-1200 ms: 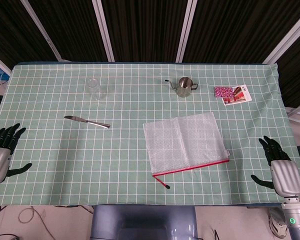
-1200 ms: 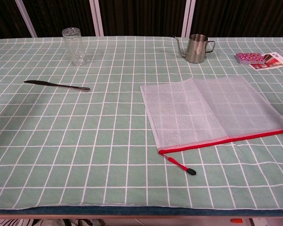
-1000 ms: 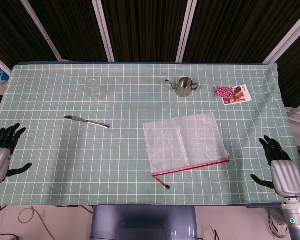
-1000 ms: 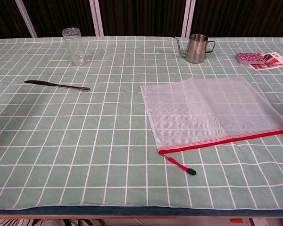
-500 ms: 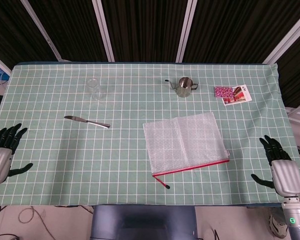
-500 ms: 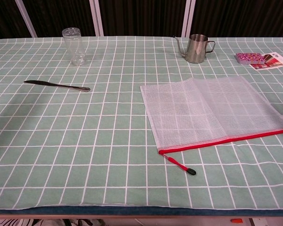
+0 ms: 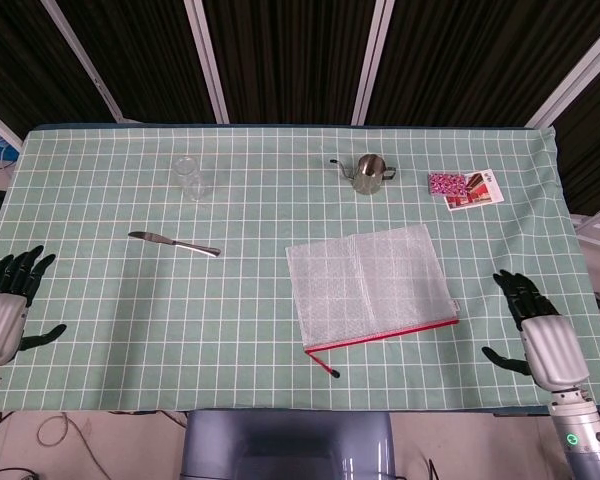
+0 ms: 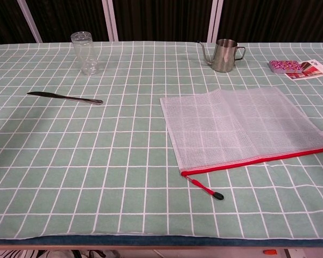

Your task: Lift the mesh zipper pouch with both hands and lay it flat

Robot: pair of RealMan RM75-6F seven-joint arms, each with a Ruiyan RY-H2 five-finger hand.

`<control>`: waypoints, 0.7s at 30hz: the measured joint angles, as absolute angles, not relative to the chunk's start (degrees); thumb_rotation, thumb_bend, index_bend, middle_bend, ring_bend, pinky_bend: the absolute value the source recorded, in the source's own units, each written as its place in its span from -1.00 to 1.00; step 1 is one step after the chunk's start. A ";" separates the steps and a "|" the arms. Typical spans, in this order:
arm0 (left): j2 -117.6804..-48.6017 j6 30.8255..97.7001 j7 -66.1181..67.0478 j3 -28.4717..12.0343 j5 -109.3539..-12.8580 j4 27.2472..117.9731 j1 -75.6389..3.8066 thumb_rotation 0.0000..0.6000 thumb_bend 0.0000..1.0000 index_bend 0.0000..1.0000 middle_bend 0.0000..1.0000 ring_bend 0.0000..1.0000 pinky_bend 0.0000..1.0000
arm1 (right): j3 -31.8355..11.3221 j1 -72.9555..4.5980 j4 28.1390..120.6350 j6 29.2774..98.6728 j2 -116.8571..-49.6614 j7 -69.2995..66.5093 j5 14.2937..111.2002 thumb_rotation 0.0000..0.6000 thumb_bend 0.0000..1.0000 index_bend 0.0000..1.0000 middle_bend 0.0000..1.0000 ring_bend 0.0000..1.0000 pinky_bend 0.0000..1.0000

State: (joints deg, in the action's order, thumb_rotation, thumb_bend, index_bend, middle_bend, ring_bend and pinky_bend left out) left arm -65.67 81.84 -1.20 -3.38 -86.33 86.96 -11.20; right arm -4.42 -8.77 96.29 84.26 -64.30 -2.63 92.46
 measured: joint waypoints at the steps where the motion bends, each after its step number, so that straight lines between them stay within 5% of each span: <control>1: -65.72 81.73 -1.03 -3.44 -86.06 86.99 -11.19 1.00 -0.90 -0.96 -1.00 -1.00 -1.00 | -4.40 -9.12 97.10 83.99 -64.17 -2.65 92.75 1.00 -0.75 -0.90 -0.26 -0.31 -0.08; 15: -66.54 81.24 1.95 -4.22 -84.10 86.92 -11.33 1.00 -0.90 -0.96 -1.00 -1.00 -1.00 | -5.83 -19.71 108.71 67.61 -67.50 5.51 90.62 1.00 -0.60 -0.42 0.89 0.84 0.80; 21: -66.77 81.00 2.40 -4.49 -83.50 86.87 -11.41 1.00 -0.90 -0.96 -1.00 -1.00 -1.00 | -6.83 -23.65 108.59 62.60 -75.65 12.58 85.14 1.00 -0.51 -0.14 1.00 1.00 0.90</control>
State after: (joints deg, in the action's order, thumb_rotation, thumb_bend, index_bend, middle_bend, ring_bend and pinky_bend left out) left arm -66.77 81.00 2.40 -4.49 -83.50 86.87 -11.41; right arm -6.83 -23.65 108.59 62.60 -75.65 12.58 85.14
